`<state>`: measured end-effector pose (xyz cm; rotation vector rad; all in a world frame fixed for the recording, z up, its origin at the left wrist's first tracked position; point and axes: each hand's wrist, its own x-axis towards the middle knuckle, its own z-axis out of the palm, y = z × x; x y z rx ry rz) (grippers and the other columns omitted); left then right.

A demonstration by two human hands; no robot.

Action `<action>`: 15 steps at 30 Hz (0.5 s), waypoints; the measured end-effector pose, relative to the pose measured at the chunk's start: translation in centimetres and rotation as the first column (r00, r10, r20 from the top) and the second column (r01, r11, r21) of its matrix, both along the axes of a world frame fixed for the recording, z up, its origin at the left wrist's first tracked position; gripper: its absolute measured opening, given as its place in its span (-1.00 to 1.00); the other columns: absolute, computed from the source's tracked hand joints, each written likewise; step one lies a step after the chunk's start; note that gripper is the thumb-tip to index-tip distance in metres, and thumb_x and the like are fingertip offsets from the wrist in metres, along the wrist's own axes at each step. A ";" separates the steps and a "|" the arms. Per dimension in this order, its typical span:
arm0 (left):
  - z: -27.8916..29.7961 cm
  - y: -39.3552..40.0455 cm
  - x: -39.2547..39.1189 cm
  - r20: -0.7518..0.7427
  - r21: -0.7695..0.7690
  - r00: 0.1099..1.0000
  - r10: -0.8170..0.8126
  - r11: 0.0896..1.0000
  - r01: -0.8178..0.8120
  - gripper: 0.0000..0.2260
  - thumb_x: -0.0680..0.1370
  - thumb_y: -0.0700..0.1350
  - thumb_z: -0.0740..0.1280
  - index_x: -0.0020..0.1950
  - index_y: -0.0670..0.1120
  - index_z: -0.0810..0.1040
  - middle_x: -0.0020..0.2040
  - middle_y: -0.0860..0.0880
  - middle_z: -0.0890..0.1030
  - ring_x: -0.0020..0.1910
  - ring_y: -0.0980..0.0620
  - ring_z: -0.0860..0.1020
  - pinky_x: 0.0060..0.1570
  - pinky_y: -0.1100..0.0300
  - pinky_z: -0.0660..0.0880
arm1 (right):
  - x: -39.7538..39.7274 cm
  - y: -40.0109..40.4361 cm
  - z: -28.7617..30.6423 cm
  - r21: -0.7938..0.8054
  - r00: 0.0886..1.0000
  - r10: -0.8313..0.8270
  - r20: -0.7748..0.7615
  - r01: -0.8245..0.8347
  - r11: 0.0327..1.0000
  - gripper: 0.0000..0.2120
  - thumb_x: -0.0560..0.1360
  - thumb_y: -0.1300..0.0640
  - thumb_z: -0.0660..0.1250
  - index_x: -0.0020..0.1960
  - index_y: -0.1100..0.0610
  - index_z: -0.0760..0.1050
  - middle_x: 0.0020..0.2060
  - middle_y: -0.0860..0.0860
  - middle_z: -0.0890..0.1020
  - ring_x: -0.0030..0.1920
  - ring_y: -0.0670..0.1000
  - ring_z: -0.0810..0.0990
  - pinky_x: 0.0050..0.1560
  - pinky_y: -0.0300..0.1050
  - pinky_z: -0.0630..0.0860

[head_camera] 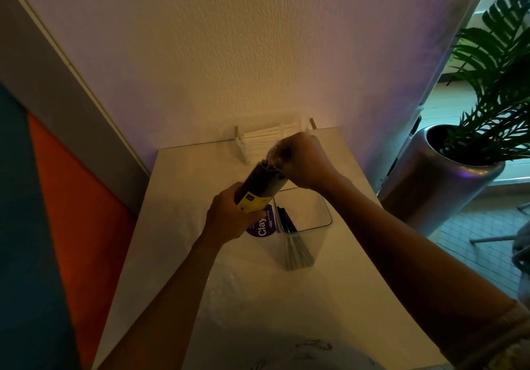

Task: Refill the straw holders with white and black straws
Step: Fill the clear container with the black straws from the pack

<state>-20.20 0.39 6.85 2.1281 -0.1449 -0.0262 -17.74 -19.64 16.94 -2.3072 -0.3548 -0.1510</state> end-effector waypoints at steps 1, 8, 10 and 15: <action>0.2 -0.1 0.0 -0.002 -0.006 1.000 -0.006 1.000 0.005 -0.54 0.26 -0.07 0.62 0.10 0.04 0.56 -0.07 0.06 0.68 -0.11 0.09 0.66 -0.07 -0.05 0.64 | 0.0 0.0 0.0 -0.011 1.000 -0.004 0.008 0.004 1.000 -0.88 0.48 0.29 0.39 -0.08 0.11 0.65 -0.06 0.00 0.68 0.00 -0.03 0.62 -0.09 -0.27 0.54; 0.5 0.0 0.3 0.007 0.033 1.000 -0.027 0.999 0.027 -0.50 0.24 0.02 0.60 0.13 0.01 0.56 -0.05 0.05 0.68 -0.10 0.05 0.65 -0.08 -0.07 0.63 | 0.6 -0.4 -0.1 -0.004 0.996 0.008 -0.090 -0.008 1.000 -0.88 0.49 0.17 0.42 0.02 0.08 0.67 -0.02 0.01 0.69 0.02 -0.04 0.62 -0.06 -0.21 0.59; 0.5 0.0 0.3 0.006 0.046 1.000 -0.027 0.999 0.027 -0.50 0.25 0.00 0.61 0.13 -0.01 0.56 -0.05 0.04 0.68 -0.10 0.04 0.65 -0.08 -0.07 0.63 | 0.6 -0.5 -0.1 -0.038 0.996 0.001 -0.088 -0.004 0.999 -0.87 0.50 0.19 0.40 0.02 0.08 0.67 0.01 0.02 0.68 0.05 -0.01 0.61 -0.04 -0.17 0.61; 0.6 -0.5 0.1 0.013 0.063 0.999 -0.032 0.998 0.031 -0.52 0.27 -0.01 0.61 0.13 -0.02 0.56 -0.06 0.03 0.68 -0.10 0.04 0.65 -0.09 -0.07 0.63 | 0.2 -0.2 0.3 -0.135 0.998 -0.013 -0.056 0.006 0.991 -0.86 0.47 0.27 0.41 -0.07 0.06 0.65 0.03 0.06 0.65 0.07 0.05 0.61 0.01 -0.04 0.65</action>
